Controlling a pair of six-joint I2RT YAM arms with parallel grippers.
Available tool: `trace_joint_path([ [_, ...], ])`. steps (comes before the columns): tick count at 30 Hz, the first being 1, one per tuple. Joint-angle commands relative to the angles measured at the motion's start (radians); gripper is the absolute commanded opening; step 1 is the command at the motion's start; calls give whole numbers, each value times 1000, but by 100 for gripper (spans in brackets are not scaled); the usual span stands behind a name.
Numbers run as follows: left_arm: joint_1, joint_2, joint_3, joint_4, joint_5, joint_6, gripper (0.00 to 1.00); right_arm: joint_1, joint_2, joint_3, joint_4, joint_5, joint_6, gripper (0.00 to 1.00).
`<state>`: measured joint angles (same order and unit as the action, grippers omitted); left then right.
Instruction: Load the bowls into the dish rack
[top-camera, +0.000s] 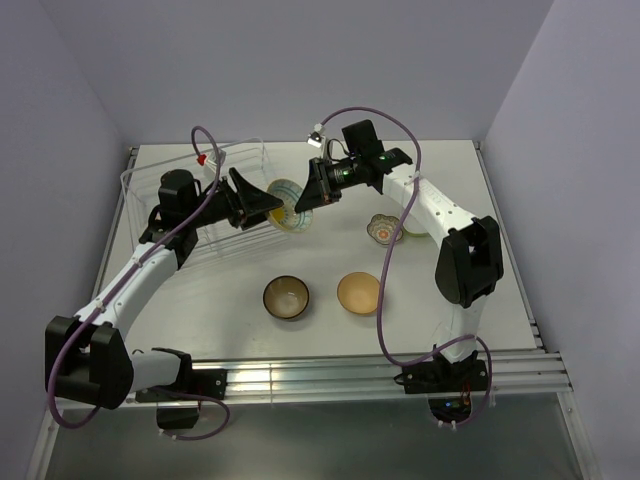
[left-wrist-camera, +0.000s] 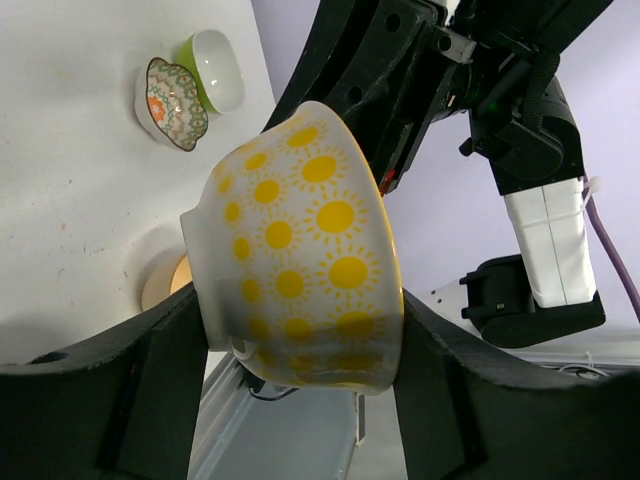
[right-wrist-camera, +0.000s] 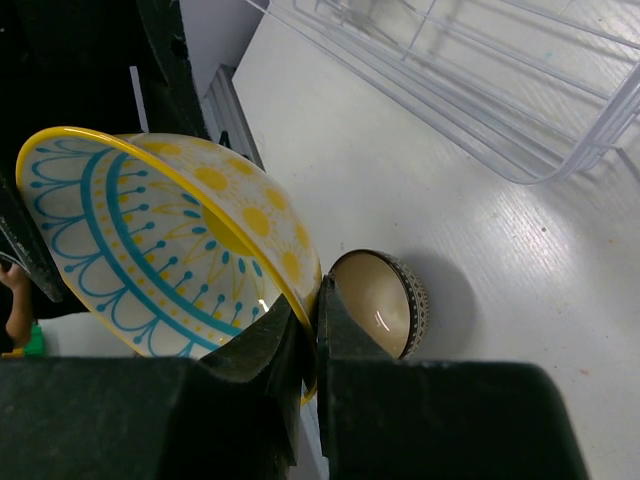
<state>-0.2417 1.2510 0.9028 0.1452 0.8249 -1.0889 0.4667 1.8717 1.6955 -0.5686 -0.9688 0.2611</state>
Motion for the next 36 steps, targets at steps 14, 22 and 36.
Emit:
trace_joint_path([
  [14,21,-39,30,2,14,67,0,10,0,1,1,36,1,56],
  [22,105,-28,84,-154,-10,144,0,9,-26,15,-20,64,-16,88],
  [36,381,160,609,-824,-433,756,0,-25,-83,6,-76,108,-74,93],
])
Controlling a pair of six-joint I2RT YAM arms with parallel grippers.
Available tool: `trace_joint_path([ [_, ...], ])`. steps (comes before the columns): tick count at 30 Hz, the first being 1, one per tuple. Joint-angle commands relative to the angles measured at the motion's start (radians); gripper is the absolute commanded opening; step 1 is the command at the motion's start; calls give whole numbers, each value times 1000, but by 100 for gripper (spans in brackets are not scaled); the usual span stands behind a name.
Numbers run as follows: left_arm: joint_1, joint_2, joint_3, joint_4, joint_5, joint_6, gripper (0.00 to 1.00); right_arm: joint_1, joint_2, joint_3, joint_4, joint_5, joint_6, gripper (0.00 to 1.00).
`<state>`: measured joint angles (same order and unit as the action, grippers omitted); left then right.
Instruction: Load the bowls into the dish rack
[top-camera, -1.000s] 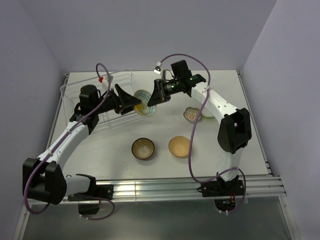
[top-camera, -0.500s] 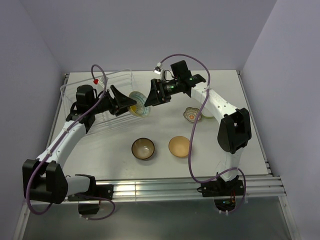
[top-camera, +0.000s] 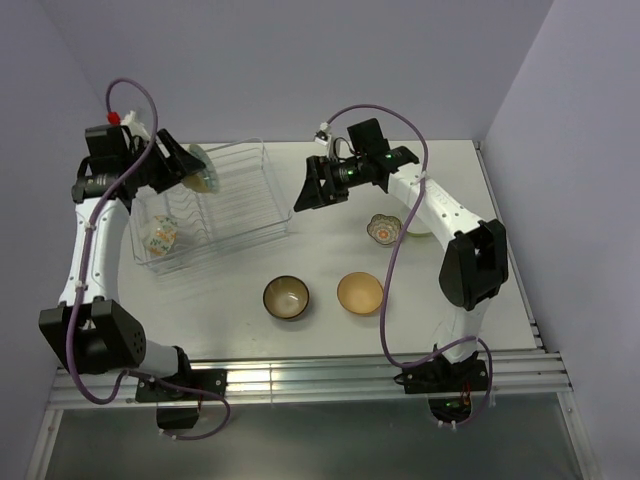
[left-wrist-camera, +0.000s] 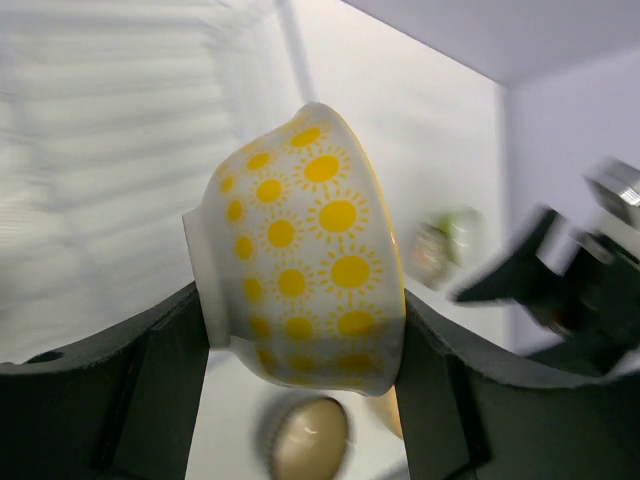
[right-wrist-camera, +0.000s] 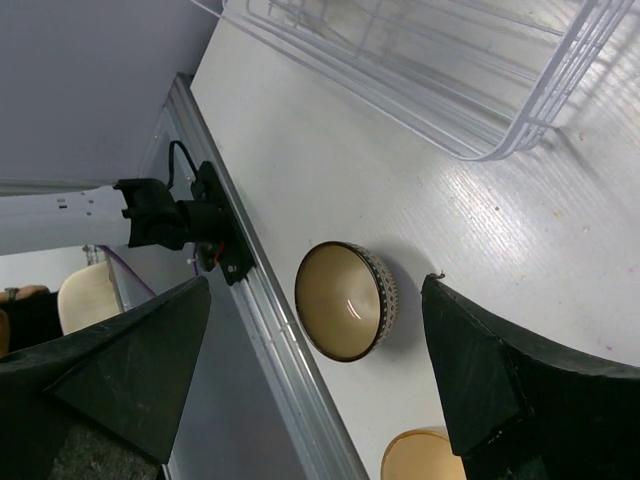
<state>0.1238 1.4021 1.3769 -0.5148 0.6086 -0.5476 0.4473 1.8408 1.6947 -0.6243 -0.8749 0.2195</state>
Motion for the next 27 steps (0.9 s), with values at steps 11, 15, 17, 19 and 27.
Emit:
trace_joint_path([
  [11,33,150,345,-240,-604,486,0,-5,-64,0,-40,36,-54,100],
  [15,33,221,372,-268,-667,570,0,-5,-69,-7,-44,31,-68,100],
  [17,33,247,363,-254,-694,590,0,-5,-71,-10,-48,28,-72,100],
  [19,33,256,356,-240,-711,609,0,-5,-74,-13,-52,31,-78,100],
  [27,28,328,306,-167,-829,695,0,-5,-86,-33,-49,28,-85,100],
])
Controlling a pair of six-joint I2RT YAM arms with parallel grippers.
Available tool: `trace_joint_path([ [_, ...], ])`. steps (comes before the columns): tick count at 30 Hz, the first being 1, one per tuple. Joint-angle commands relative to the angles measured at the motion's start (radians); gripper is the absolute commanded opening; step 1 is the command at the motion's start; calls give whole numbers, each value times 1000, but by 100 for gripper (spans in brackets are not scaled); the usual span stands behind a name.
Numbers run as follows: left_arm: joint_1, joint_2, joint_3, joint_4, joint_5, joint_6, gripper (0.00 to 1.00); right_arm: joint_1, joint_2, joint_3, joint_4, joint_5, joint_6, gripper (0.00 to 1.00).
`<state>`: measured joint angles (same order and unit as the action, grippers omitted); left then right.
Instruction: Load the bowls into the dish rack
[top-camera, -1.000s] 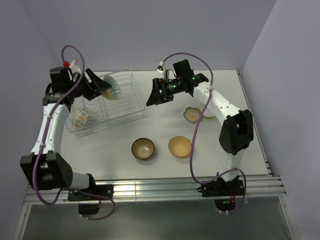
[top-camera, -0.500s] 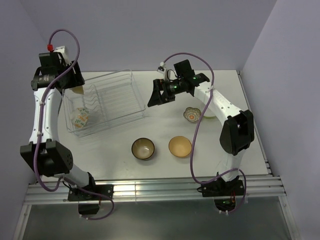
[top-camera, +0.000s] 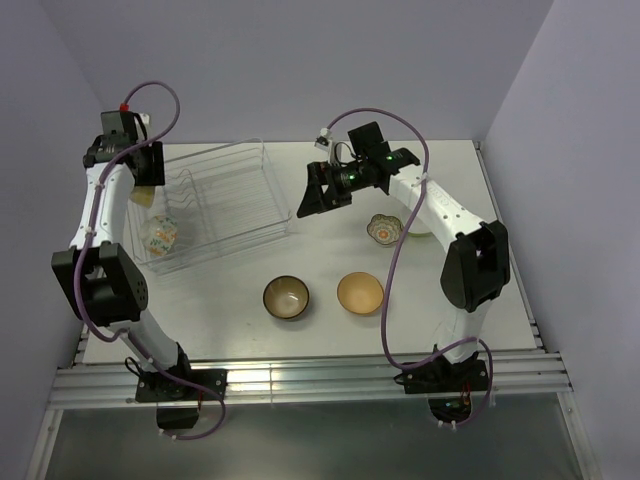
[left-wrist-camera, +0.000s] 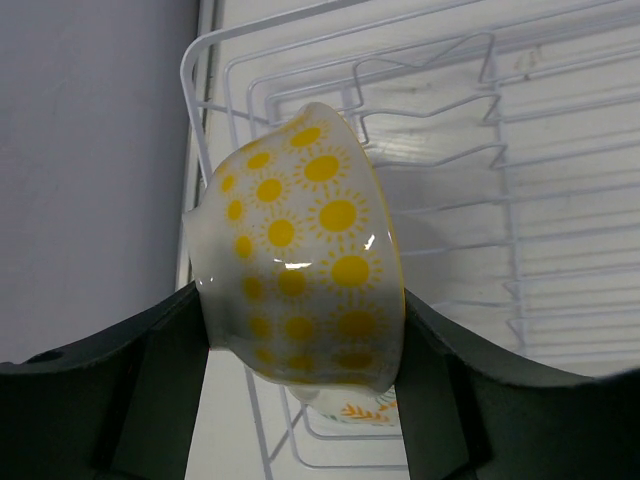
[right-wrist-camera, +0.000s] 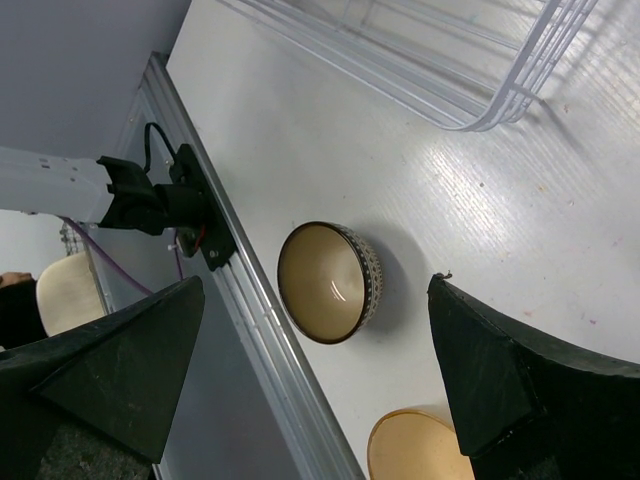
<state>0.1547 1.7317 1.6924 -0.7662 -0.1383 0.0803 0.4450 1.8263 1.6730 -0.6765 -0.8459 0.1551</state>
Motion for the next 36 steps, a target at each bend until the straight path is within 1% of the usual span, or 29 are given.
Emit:
trace_joint_path([
  [1,-3,3,-17,96,-92,82,0,-3,-73,-13,2,-1,-22,100],
  [10,-4,61,-34,154,-136,121,0,-3,-73,-27,9,-30,-17,100],
  [21,-10,147,4,179,-162,141,0,-3,-71,-39,-1,-18,-38,100],
  [27,-10,169,-20,215,-176,144,5,-3,-70,-41,-9,-15,-48,100],
  [34,-12,215,-19,242,-193,139,6,-5,-65,-52,-11,-19,-49,100],
  [36,-10,226,-19,242,-193,139,7,-5,-64,-50,-14,-18,-54,100],
])
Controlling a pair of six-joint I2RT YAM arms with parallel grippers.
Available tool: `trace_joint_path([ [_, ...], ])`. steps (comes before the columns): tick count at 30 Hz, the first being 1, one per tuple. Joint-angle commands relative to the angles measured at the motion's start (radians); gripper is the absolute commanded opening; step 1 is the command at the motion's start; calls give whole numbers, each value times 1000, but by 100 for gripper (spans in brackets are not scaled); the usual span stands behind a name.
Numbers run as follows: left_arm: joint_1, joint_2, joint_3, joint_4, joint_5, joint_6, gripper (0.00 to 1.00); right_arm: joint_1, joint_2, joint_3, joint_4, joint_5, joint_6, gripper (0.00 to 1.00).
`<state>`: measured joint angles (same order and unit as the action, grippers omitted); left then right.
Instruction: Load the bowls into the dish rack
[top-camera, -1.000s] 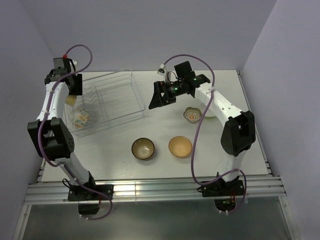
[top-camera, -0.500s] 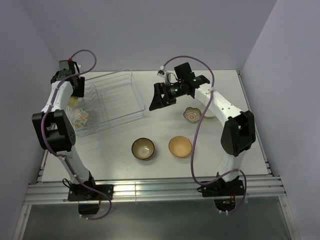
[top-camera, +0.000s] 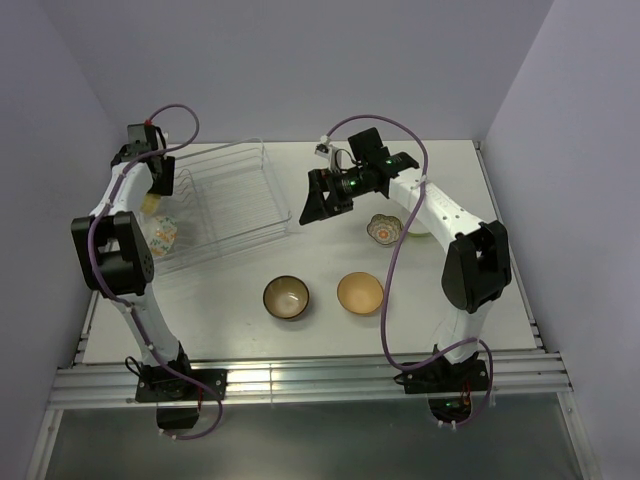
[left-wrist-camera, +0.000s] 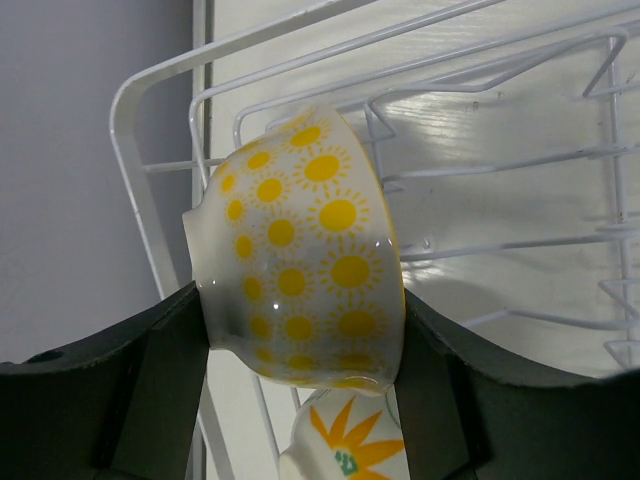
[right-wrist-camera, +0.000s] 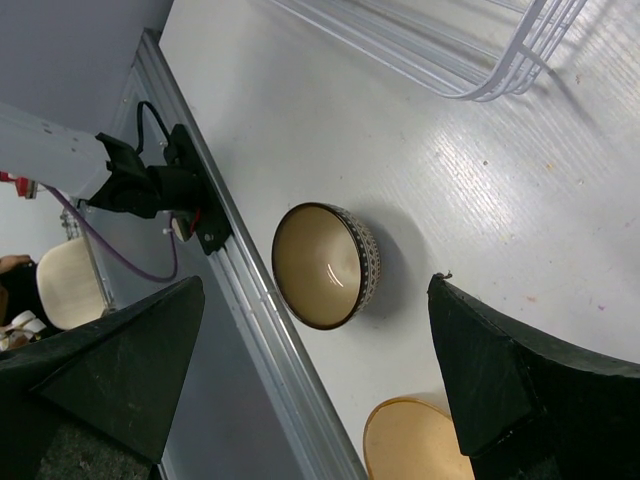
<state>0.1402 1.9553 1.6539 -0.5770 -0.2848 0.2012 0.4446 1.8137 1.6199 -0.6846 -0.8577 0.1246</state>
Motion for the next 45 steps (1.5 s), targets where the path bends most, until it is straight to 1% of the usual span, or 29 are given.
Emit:
trace_joint_path([
  [1,2,5,15,58,-48,17,9,-4,-51,3,-7,-3,-23,100],
  [3,2,13,14,59,-44,18,13,-4,-48,6,-10,-4,-25,100],
  [6,4,17,11,55,-42,14,23,-4,-40,12,-16,-7,-28,100],
  [7,2,17,9,57,-43,12,32,-4,-39,14,-16,-6,-28,100],
  [10,2,11,6,52,-34,4,42,-4,-39,14,-16,-7,-26,100],
  [11,2,8,4,52,-31,0,48,-4,-39,14,-16,-7,-26,100],
  [12,2,2,3,48,-30,0,50,-4,-37,14,-15,-9,-23,100],
  [13,4,1,0,51,-28,0,58,-4,-36,12,-13,-12,-25,100],
  [16,4,-7,-6,52,-27,-2,61,-4,-34,11,-10,-15,-19,100],
  [18,4,-7,-5,51,-27,0,73,-4,-34,12,-12,-14,-19,100],
  [26,4,-6,20,26,-16,-11,78,-3,-37,9,-15,-12,-26,100],
  [34,4,-42,41,-4,25,-14,82,-4,-34,17,-10,-18,-19,100],
  [35,2,-47,41,-3,36,-14,99,-4,-33,20,-9,-17,-17,100],
  [41,2,-78,47,-21,73,-14,100,-4,-33,28,-12,-14,-19,100],
  [45,2,-108,61,-44,139,-23,99,-4,-39,35,-27,0,-37,100],
])
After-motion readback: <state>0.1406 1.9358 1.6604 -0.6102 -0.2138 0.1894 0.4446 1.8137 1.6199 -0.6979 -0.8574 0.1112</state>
